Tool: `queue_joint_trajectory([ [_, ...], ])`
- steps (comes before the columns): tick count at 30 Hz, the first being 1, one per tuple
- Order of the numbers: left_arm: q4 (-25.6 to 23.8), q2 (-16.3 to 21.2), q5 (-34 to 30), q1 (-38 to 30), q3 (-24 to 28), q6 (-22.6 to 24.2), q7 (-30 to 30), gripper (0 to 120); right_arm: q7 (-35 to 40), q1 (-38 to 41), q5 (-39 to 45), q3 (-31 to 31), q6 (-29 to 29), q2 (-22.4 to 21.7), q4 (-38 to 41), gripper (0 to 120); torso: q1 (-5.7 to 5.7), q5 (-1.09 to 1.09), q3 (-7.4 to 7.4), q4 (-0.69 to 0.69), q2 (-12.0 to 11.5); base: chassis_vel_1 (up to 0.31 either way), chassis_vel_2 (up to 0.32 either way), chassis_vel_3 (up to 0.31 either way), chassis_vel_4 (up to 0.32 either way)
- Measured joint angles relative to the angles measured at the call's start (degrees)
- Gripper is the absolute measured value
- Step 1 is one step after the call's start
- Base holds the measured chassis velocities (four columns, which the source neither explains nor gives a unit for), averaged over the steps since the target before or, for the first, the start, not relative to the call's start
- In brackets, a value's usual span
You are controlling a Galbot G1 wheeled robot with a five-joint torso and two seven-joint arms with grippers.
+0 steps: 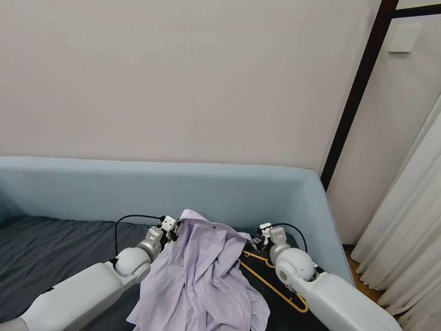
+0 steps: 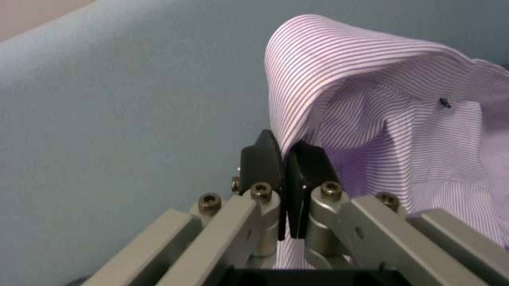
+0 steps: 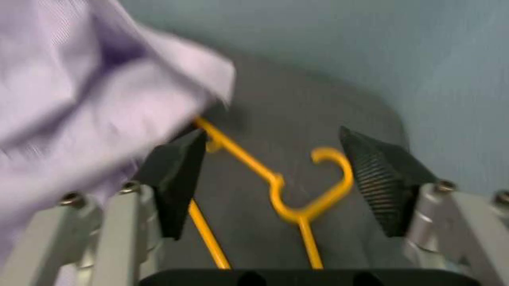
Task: Pick up the clothes from the sofa and hang them on the clothes hanger.
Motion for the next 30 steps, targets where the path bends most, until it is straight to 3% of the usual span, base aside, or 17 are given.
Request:
queue_joint_trajectory([
  [4,-1.40,0.40,0.28,0.72,0.09,-0.02,-0.01,0,-11.16,-5.04,-0.63,5.00,-2.05,-2.74,-3.60,89,0.00,-0.01,0.00,-0.02,0.00,0.000,0.000,0.000,0.000],
  [7,-2.37,0.99,0.16,1.23,0.11,-0.26,-0.01,0,-14.46,-5.93,-1.73,6.05,-2.06,-2.79,-6.00,97,0.00,0.00,0.00,0.00,0.00,0.000,0.000,0.000,0.000],
  [13,-4.13,1.99,-1.00,2.13,0.07,-0.74,-0.16,0,-19.01,-6.08,-3.83,6.47,-0.61,-1.43,-11.68,100,0.00,0.00,0.00,0.01,0.00,0.000,0.000,0.000,0.000],
  [17,-4.57,2.28,-1.49,2.22,-0.05,-0.75,-0.30,0,-20.35,-5.27,-4.34,6.46,1.16,-0.02,-14.93,93,0.00,-0.01,0.00,0.01,0.00,0.000,0.000,0.000,0.000],
  [25,-5.60,3.01,-2.02,2.67,-0.22,-0.68,-0.50,0,-23.17,-2.56,-5.39,6.49,4.62,2.71,-23.75,61,0.00,-0.02,0.00,0.00,0.00,0.000,0.000,0.000,0.000],
  [30,-5.61,3.01,-2.04,2.95,-0.35,-0.68,-0.41,0,-24.25,-1.58,-7.04,6.12,5.07,3.68,-27.28,54,0.00,-0.02,0.01,0.00,0.00,0.000,0.000,0.000,0.000],
])
